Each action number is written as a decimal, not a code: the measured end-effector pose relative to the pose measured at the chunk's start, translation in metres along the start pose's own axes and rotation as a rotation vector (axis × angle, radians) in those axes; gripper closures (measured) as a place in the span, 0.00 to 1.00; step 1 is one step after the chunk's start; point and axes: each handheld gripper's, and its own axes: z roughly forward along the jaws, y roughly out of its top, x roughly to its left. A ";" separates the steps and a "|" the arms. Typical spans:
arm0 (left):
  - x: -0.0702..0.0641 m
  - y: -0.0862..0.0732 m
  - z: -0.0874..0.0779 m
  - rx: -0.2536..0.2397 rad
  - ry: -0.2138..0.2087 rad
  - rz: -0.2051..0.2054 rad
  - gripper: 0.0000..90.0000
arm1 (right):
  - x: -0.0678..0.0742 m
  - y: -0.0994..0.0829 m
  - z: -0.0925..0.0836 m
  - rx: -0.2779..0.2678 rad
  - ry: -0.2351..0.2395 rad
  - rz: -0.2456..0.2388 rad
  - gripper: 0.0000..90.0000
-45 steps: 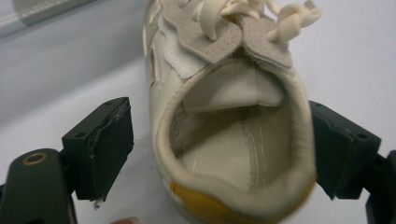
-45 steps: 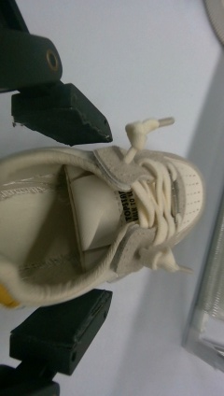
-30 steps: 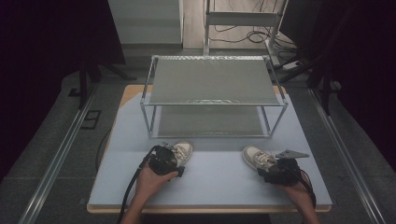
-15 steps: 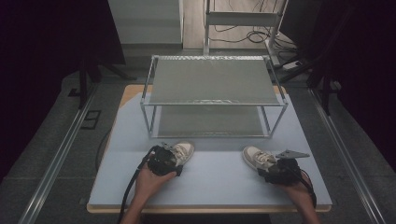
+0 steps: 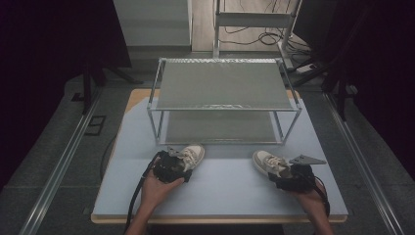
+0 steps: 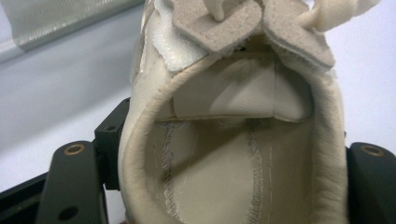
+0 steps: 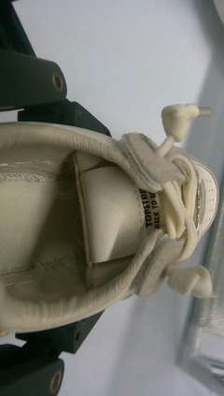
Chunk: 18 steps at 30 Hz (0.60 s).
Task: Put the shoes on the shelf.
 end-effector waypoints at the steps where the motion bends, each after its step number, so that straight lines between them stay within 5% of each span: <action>1: -0.001 0.002 0.000 -0.002 0.000 0.003 0.32 | 0.002 0.003 0.001 -0.005 0.002 -0.002 0.32; 18: -0.003 0.039 0.014 -0.022 -0.021 0.002 0.32 | 0.025 0.051 0.032 -0.040 0.014 -0.006 0.32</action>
